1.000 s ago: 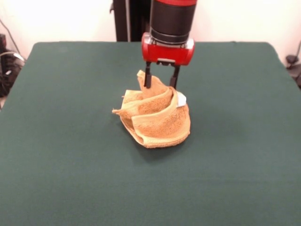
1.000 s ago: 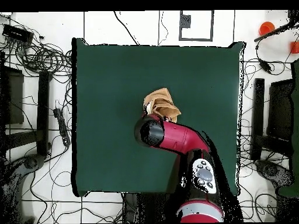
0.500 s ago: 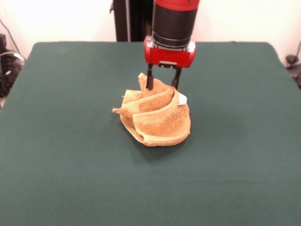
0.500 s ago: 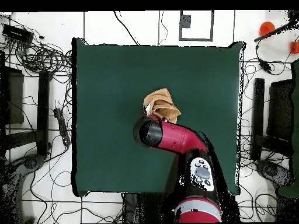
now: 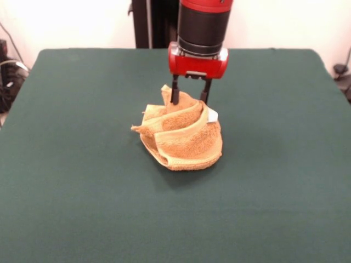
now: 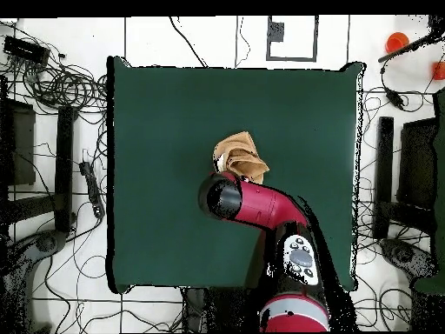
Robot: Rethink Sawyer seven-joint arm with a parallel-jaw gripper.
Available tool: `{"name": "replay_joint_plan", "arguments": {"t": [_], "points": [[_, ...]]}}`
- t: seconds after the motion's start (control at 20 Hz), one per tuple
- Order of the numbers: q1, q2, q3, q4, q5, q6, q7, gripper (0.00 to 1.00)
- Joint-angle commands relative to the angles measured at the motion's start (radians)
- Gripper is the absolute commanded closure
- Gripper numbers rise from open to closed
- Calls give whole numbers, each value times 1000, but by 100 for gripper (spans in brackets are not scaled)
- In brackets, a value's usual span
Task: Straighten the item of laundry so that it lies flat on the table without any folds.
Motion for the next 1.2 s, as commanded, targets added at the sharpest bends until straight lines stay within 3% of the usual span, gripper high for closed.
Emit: {"name": "replay_joint_plan", "arguments": {"t": [0.05,1.2], "points": [[30,-13,71,51,20,-22,197,0],[37,-29,56,6,28,72,179,0]]}}
